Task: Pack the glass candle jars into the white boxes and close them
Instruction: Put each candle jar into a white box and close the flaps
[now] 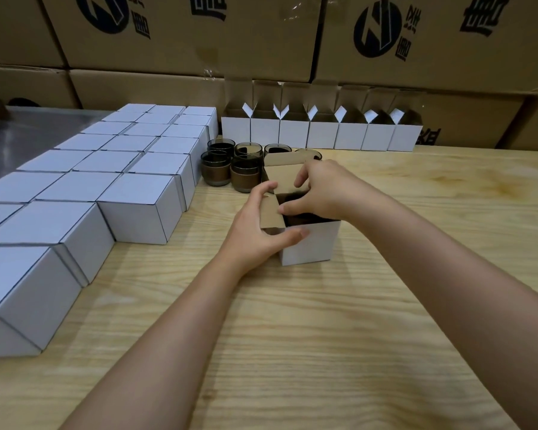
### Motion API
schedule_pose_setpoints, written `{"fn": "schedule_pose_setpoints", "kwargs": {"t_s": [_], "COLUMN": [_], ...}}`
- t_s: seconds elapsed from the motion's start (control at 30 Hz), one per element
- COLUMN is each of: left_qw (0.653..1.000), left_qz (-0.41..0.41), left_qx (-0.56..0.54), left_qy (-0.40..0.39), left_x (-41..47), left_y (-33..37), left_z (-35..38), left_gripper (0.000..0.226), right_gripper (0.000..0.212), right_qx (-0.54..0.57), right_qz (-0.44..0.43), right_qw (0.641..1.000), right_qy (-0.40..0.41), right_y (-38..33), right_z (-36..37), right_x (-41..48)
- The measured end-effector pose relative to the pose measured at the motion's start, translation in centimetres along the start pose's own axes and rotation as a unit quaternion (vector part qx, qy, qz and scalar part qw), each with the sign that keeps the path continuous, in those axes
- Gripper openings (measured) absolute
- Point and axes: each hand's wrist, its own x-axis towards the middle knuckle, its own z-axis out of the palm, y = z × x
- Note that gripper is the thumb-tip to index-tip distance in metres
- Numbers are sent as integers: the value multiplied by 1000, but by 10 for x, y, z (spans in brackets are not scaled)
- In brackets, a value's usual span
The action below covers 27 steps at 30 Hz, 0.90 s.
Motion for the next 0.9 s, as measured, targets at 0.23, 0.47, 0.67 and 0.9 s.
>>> {"fn": "schedule_pose_setpoints", "kwargs": {"t_s": [0.23,0.47,0.67,0.9], "left_qw": [1000,1000,1000,1000], "left_qz": [2,0,-11,-9], "left_qx": [-3,1,4,-7], "left_qy": [-4,-2,0,-6], "left_x": [0,-1,-1,-2], "left_y": [2,2,4,4], "left_z": [-1,-1,-2,-2], "left_gripper": [78,79,85,90], "right_gripper": [67,60,7,24], "right_qx": [-11,-53,263,739], "right_qz": [4,-33,-63,110], "right_qw": [1000,998,913,637], "right_qy": [-18,-14,306,191], "right_y": [4,8,28,58], "right_z": [0,1,4,59], "right_x": [0,2,0,-7]}}
